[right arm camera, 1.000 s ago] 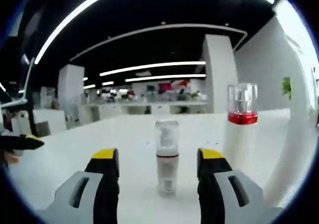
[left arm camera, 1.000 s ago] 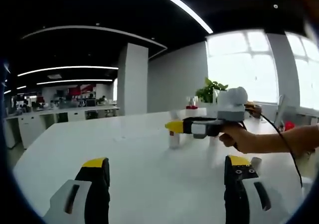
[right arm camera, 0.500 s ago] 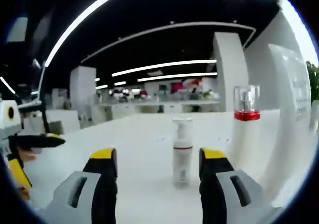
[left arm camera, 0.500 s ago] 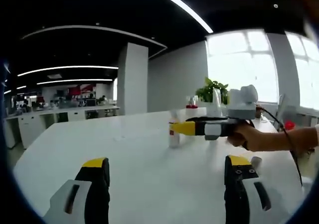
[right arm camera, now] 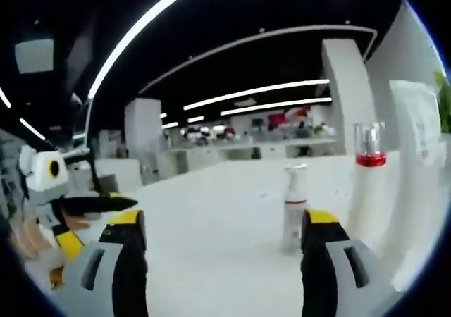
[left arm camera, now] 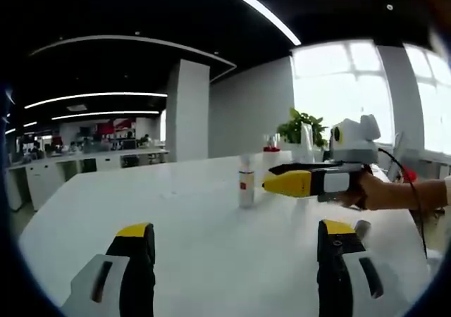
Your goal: Arrange the skincare products in the storage area until every visible bottle or jar stands upright without overlapping.
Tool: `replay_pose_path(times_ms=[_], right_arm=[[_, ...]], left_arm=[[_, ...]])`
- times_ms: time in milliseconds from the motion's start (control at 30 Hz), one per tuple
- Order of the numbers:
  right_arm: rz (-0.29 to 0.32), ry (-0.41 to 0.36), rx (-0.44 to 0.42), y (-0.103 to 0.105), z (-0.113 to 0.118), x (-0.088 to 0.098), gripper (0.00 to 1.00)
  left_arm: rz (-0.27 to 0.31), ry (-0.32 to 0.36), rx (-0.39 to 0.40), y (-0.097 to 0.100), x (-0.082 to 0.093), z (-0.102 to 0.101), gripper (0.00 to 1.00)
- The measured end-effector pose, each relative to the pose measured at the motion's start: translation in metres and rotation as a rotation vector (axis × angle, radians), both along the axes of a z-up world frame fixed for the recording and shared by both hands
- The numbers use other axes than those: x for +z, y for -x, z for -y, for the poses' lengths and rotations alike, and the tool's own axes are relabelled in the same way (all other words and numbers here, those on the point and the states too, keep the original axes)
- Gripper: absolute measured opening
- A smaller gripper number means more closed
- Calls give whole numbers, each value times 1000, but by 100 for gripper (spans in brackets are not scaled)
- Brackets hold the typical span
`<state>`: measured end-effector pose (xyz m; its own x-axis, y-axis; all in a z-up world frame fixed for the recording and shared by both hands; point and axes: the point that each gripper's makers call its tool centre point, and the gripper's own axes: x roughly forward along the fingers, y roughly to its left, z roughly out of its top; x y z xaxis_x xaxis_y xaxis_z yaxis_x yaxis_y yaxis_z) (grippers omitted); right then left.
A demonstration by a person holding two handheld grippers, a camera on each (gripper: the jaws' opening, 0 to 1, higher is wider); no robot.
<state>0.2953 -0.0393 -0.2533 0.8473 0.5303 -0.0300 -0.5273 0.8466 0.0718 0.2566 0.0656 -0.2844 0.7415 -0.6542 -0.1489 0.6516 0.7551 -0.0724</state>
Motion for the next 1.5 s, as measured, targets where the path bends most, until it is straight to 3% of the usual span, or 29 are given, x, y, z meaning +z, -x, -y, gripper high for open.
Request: replay_pose_path(times_ms=[67, 367, 467, 633, 800, 900, 1033, 1100, 1267, 1300, 1500], right_arm=[[0, -53, 36, 7, -5, 6, 93], [15, -74, 126, 29, -7, 21, 100], [62, -116, 179, 36, -5, 36, 100], [103, -38, 235, 48, -5, 44, 100], [91, -15, 408, 78, -20, 44, 96], [40, 30, 560, 106, -34, 32, 95], [-15, 140, 667, 128, -44, 13, 97], [-29, 189, 684, 133, -46, 6, 95], [-155, 314, 754, 146, -47, -18, 88], [-163, 365, 749, 142, -45, -24, 88], [-267, 514, 801, 144, -41, -47, 80]], left_arm=[[-1, 4, -1, 1, 0, 0, 99], [-2, -2, 10, 4, -2, -2, 99], [-2, 0, 12, 8, -2, -1, 99], [-2, -11, 13, 11, -4, 0, 99], [-6, -11, 15, 14, -4, 0, 99], [-6, -12, 15, 20, -5, 3, 99], [-6, -11, 14, 22, -5, 4, 99], [-6, -13, 16, 23, -5, 5, 99], [-7, -7, 18, 23, -5, 3, 99], [-7, -8, 18, 23, -5, 2, 99], [-5, -9, 14, 28, -5, 6, 99]])
